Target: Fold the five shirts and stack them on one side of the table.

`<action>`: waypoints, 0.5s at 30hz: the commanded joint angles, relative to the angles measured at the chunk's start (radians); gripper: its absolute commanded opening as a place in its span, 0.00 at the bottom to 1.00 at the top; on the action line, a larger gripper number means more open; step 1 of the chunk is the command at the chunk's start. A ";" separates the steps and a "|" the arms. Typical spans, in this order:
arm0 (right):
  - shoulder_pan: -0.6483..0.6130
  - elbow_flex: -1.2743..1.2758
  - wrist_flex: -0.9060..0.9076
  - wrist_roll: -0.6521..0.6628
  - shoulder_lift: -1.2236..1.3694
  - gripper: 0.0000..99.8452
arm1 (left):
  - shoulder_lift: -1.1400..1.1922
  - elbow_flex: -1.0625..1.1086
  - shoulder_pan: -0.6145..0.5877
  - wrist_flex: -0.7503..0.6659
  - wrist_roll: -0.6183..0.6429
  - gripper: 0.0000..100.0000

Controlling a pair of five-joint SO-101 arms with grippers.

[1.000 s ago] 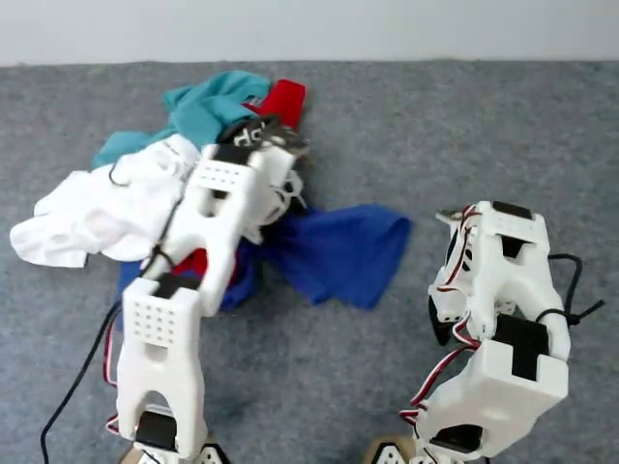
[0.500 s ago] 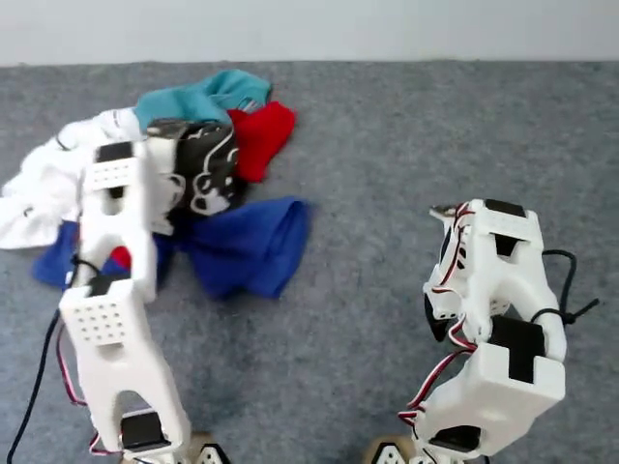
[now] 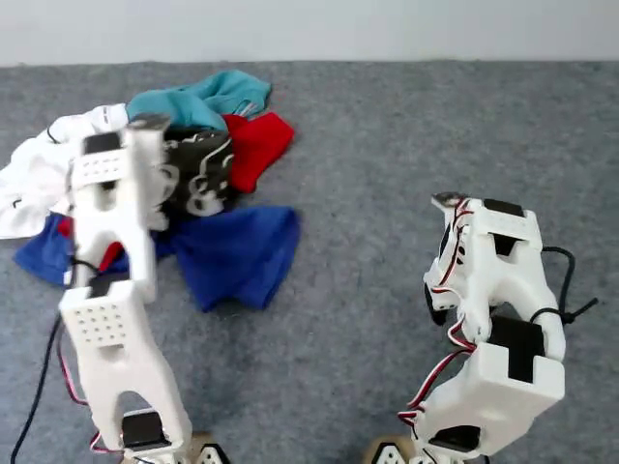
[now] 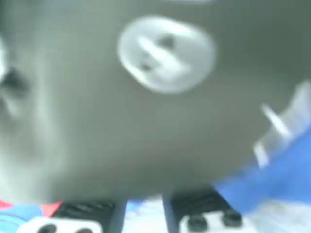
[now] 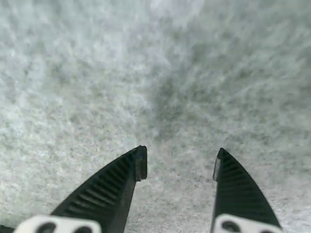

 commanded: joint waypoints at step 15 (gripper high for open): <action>-0.002 -0.014 0.005 -0.002 -0.041 0.24 | -0.014 0.188 0.342 -0.051 -0.031 0.11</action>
